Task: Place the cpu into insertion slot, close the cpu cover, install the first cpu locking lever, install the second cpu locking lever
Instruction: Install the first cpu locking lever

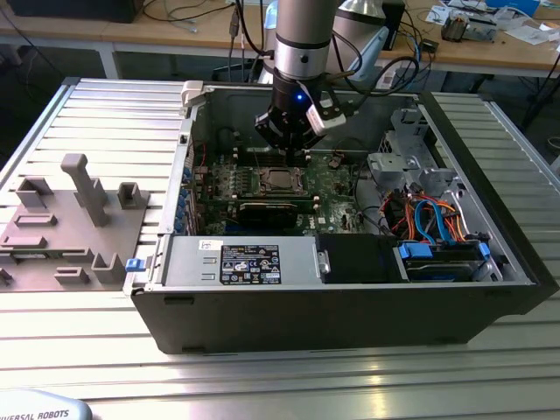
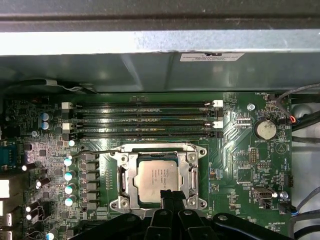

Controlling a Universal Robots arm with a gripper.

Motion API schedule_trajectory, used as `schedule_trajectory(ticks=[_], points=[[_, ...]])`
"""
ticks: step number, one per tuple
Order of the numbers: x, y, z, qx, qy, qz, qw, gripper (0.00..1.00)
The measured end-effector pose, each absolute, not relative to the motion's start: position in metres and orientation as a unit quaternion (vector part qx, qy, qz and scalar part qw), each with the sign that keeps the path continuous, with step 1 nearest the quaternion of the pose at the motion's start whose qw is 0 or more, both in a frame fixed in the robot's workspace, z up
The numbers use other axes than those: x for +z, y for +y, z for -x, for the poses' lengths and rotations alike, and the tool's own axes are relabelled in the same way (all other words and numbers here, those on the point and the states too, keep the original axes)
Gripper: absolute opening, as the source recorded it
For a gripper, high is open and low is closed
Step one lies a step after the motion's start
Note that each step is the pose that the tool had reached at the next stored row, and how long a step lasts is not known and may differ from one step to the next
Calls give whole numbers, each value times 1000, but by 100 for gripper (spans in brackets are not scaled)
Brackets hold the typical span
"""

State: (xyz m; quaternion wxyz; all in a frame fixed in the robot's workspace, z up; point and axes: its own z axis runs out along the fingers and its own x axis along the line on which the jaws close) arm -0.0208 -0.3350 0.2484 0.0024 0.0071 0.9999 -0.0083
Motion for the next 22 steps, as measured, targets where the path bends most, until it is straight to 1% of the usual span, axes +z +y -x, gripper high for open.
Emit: schedule_trajectory(ticks=[22], points=[[248,-335,21,-8,1000,10,2,11]])
